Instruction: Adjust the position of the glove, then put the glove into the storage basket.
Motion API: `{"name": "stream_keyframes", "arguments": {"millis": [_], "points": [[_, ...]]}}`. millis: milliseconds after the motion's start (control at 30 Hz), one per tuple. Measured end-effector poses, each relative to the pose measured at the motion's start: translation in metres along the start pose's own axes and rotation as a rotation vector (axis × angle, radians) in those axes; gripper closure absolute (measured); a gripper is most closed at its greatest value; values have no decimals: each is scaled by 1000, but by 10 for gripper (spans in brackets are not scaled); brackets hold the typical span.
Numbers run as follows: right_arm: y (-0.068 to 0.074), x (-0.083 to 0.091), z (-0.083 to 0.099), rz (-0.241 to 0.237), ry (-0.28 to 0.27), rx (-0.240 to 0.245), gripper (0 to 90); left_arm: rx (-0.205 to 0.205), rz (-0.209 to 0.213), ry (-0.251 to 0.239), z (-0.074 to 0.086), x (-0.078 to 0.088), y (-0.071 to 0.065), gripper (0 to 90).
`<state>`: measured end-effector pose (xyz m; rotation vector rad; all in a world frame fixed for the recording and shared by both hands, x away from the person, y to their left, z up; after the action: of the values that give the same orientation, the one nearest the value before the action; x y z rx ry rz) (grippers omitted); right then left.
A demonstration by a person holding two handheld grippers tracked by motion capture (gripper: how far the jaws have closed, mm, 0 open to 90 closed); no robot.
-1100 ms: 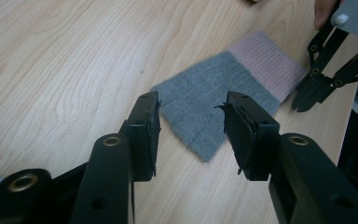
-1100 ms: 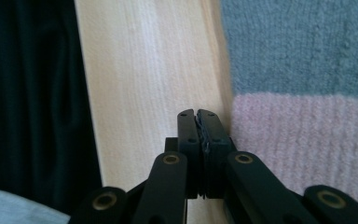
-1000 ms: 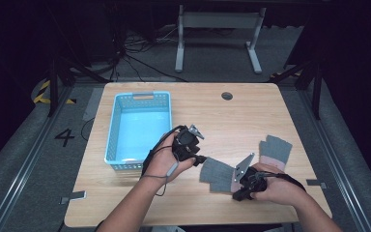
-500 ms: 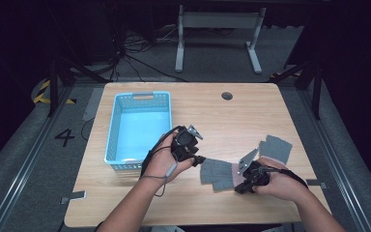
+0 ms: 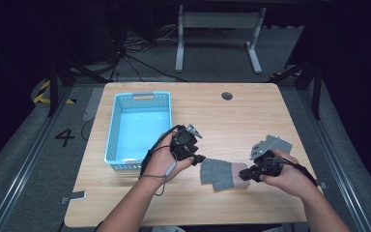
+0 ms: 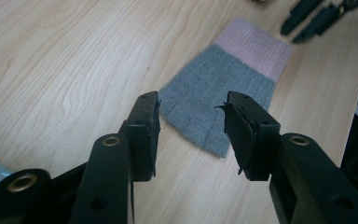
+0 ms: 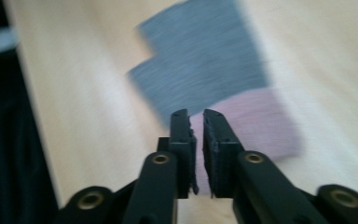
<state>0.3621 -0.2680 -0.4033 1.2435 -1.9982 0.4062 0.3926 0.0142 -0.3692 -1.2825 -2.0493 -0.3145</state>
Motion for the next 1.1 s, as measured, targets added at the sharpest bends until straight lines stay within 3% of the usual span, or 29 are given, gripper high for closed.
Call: {"name": "stream_keyframes", "arguments": {"millis": [67, 167, 500, 633, 867, 1100], "points": [[-8, 7, 1, 68, -33, -36, 758, 0, 0, 1, 0, 0, 0, 558], [-20, 14, 5, 159, -52, -84, 760, 2, -1, 4, 1, -1, 0, 558], [-42, 29, 15, 285, -78, -199, 891, 0, -3, 7, 1, 0, 0, 557], [-49, 23, 18, 301, -65, -220, 896, 1, -6, 10, 2, 0, 1, 558], [-58, 0, 27, 315, 50, -233, 895, 7, -12, 8, 5, 3, 1, 557], [-60, -4, 36, 316, 114, -257, 894, 11, -12, -1, 3, 3, 1, 553]]}}
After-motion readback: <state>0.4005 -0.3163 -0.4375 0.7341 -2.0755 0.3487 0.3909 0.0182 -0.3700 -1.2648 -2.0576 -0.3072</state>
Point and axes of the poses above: each handheld gripper's, and its own axes: x roughly backward along the jaws, z roughly out of its underside, y roughly to its left, the point moved 1 cm from there along -x, roughly forward along the jaws, and after that the axes turned 10 degrees about -y, right-handed, at the moved point
